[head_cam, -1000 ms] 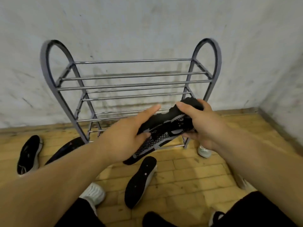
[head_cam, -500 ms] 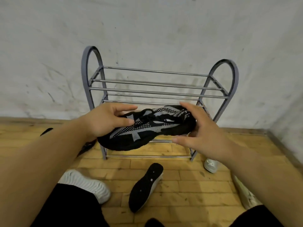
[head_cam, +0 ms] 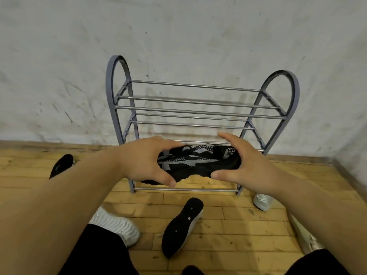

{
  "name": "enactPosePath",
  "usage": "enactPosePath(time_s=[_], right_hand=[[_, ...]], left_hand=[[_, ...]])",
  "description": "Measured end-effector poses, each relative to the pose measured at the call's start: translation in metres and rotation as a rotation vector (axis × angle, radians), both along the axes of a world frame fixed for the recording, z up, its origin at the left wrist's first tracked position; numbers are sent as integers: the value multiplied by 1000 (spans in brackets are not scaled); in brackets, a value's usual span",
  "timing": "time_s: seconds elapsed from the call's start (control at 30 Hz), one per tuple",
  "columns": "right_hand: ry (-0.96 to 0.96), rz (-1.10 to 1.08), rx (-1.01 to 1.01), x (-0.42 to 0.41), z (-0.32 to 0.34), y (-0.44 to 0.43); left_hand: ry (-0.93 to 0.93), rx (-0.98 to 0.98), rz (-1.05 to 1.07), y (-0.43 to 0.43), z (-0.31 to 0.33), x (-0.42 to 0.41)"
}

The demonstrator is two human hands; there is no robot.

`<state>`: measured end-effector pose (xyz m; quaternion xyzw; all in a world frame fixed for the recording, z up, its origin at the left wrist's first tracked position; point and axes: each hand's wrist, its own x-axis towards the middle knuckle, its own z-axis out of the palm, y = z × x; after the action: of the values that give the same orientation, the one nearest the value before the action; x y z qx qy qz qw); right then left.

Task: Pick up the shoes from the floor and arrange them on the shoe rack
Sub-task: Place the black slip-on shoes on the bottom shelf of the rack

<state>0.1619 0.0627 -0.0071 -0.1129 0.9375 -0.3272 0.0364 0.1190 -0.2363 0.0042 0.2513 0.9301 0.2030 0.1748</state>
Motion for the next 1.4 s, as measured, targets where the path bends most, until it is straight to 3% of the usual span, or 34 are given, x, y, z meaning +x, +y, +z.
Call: enactPosePath(time_s=[0.13, 0.3, 0.57, 0.83, 1.0, 1.2, 1.27, 1.4], right_hand=[[9, 37, -116, 5, -1, -13], [39, 183, -198, -5, 17, -102], [145, 585, 35, -10, 49, -262], [91, 957, 445, 43, 9, -383], [-18, 1095, 548, 88, -46, -406], [112, 1083, 726, 96, -60, -412], [106, 1029, 752, 94, -64, -410], [64, 1001, 803, 88, -70, -405]], left_hand=[[223, -39, 30, -15, 38, 16], [417, -197, 203, -88, 86, 57], [342, -76, 596, -226, 66, 156], [130, 177, 884, -293, -52, 269], [-39, 255, 1040, -295, -127, 319], [-86, 431, 1520, -250, -224, 343], [-217, 410, 1605, -229, -259, 349], [-649, 391, 1671, -197, -328, 369]])
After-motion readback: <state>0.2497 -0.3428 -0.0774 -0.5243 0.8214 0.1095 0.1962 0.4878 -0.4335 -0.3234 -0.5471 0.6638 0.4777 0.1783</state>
